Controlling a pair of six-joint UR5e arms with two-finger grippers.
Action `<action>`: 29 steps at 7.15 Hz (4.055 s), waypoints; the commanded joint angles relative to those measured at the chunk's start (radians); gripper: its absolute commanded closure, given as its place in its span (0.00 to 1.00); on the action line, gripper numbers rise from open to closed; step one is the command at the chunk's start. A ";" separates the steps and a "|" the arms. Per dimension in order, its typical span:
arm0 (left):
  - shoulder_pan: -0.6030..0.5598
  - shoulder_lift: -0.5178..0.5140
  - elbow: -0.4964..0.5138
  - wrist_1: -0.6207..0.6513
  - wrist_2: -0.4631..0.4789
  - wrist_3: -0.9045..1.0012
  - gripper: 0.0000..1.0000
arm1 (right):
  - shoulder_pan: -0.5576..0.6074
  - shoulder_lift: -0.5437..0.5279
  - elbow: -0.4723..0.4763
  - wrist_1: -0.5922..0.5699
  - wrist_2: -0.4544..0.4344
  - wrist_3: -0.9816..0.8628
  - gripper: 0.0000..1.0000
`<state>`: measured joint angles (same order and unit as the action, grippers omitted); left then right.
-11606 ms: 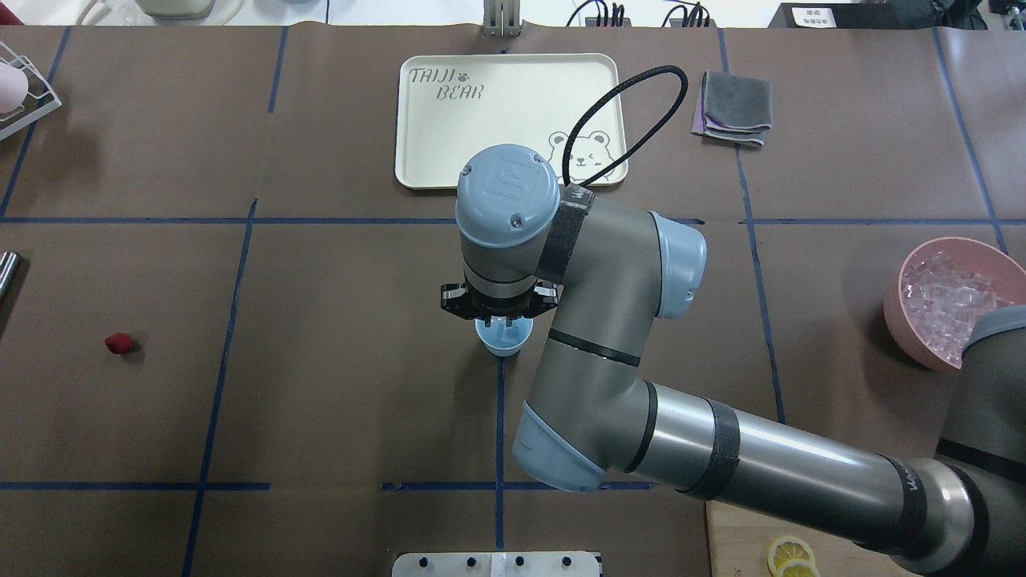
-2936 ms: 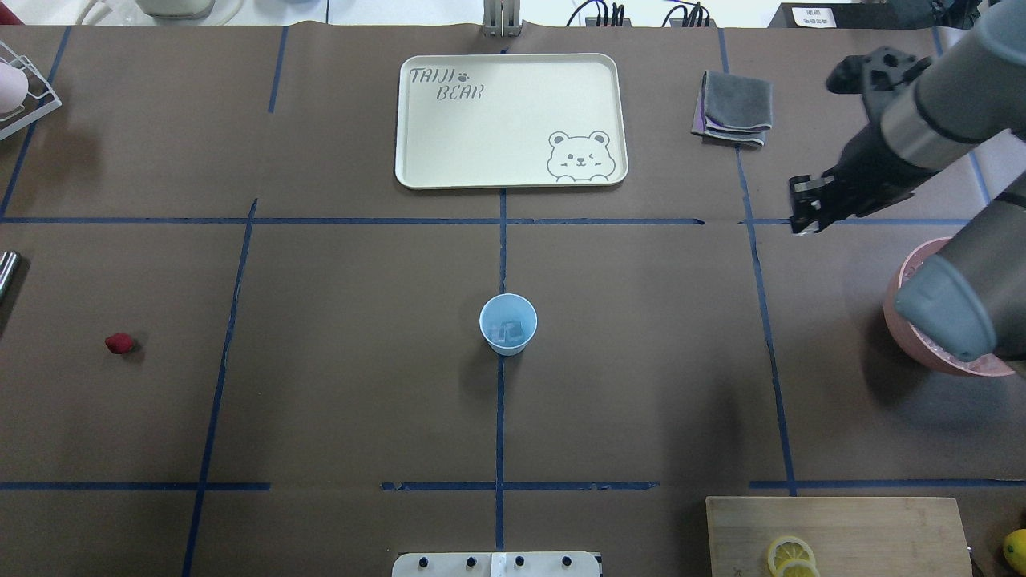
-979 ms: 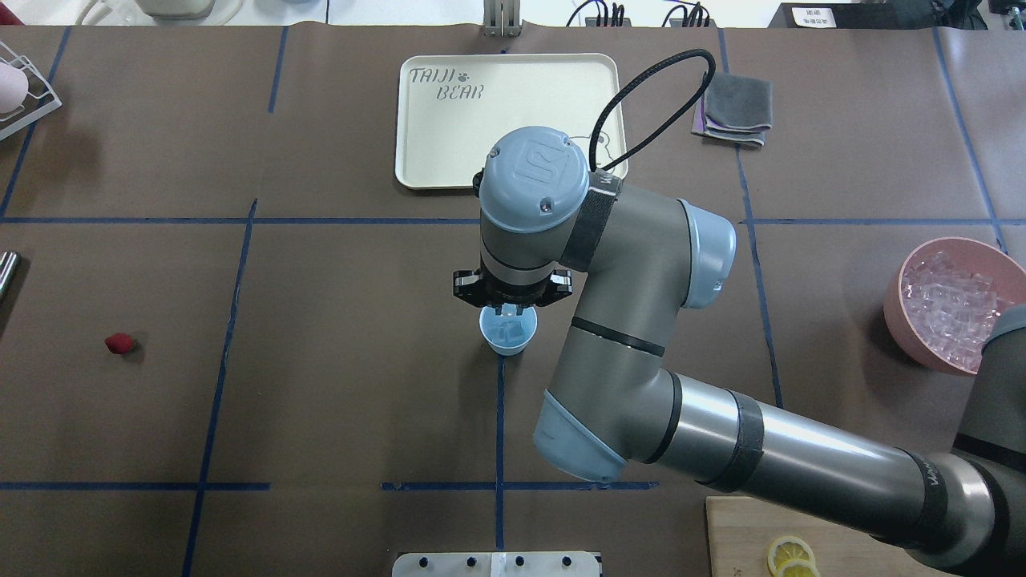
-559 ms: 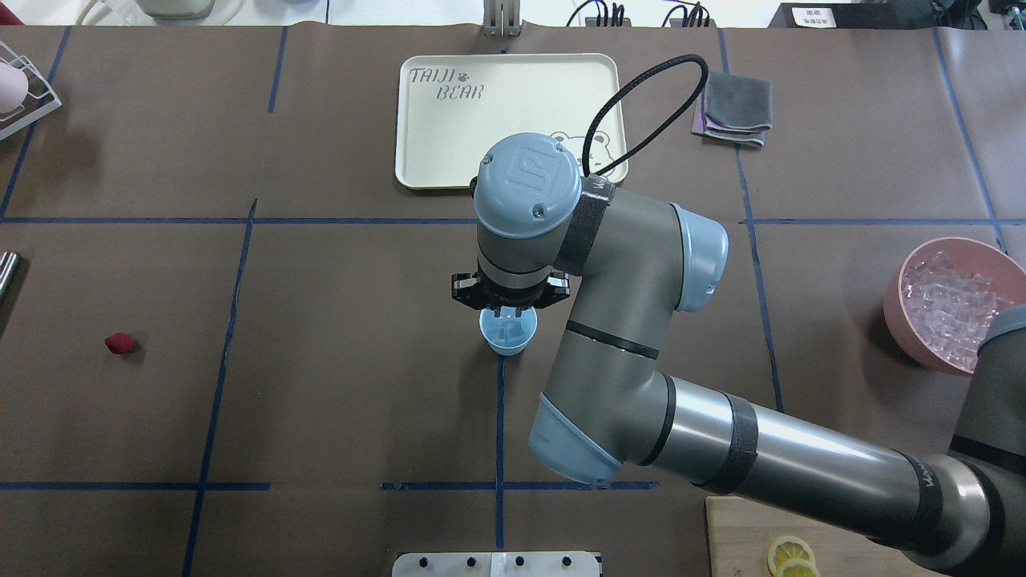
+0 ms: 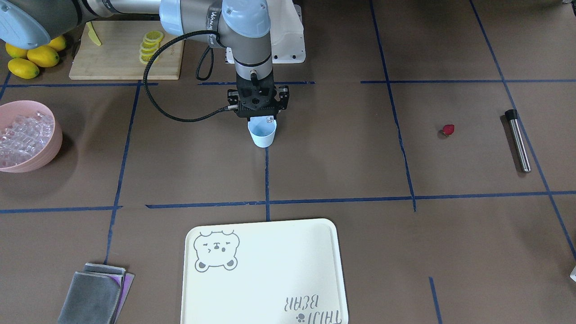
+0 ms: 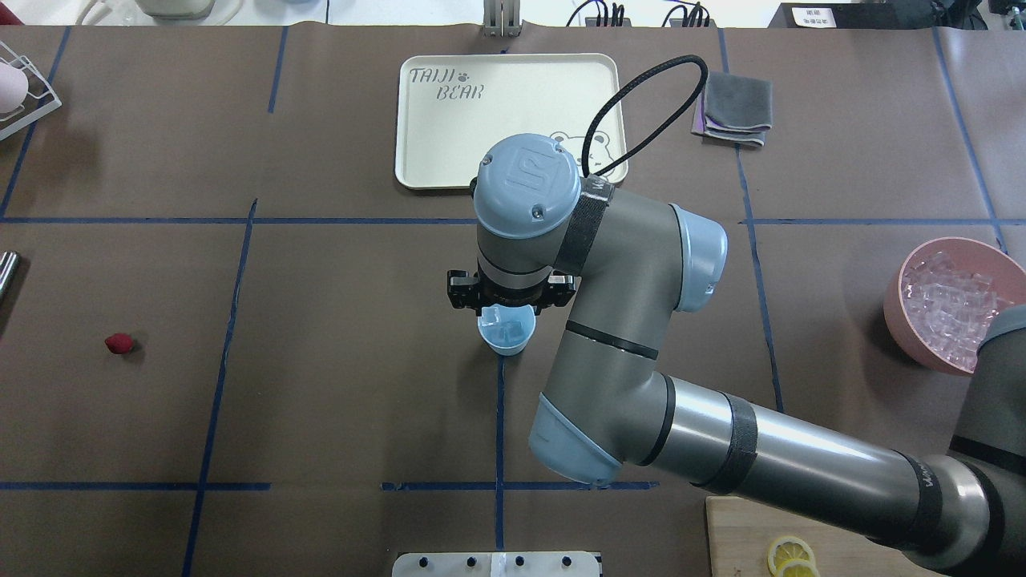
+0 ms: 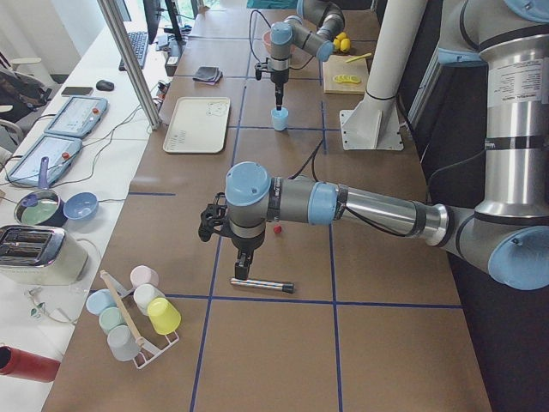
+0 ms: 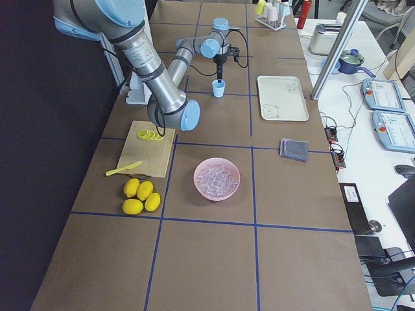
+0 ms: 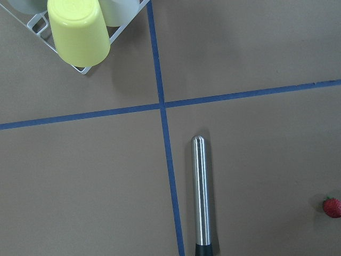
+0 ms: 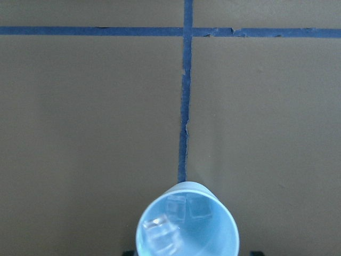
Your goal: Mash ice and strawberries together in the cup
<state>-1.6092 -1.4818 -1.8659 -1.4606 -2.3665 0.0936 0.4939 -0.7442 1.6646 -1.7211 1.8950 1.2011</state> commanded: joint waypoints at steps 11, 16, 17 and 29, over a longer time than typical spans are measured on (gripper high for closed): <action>0.294 0.061 -0.199 -0.253 0.013 -0.544 0.01 | 0.369 -0.257 0.259 -0.109 0.071 -0.305 0.01; 0.722 0.097 -0.138 -0.625 0.392 -1.113 0.05 | 0.743 -0.525 0.258 -0.089 0.312 -0.885 0.01; 0.747 0.097 -0.086 -0.694 0.420 -1.143 0.05 | 0.823 -0.573 0.233 -0.090 0.334 -1.023 0.01; 0.900 0.066 0.105 -0.840 0.517 -1.209 0.15 | 1.020 -0.718 0.173 -0.089 0.401 -1.230 0.01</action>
<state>-0.7101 -1.4170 -1.7612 -2.3012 -1.8499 -1.1150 1.5147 -1.4614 1.8377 -1.8101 2.2976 -0.0304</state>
